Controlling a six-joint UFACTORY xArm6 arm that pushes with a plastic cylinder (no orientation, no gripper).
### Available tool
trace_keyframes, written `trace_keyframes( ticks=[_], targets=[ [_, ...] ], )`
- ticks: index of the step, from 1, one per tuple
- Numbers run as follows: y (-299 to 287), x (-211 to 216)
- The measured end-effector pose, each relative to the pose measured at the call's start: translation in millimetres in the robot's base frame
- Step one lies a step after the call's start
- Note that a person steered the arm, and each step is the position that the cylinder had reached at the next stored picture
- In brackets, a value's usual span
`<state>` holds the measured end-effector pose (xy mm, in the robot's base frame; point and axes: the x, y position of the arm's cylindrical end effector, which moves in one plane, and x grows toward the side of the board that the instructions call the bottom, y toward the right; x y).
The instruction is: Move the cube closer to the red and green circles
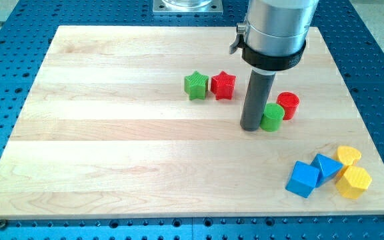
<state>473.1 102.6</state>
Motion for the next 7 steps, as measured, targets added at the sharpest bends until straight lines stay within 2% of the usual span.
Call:
trace_keyframes(
  ticks=[3, 4, 6, 7],
  targets=[
    [0.0, 2.0],
    [-11.0, 19.9],
    [-10.3, 12.4],
    [-5.3, 54.6]
  ],
)
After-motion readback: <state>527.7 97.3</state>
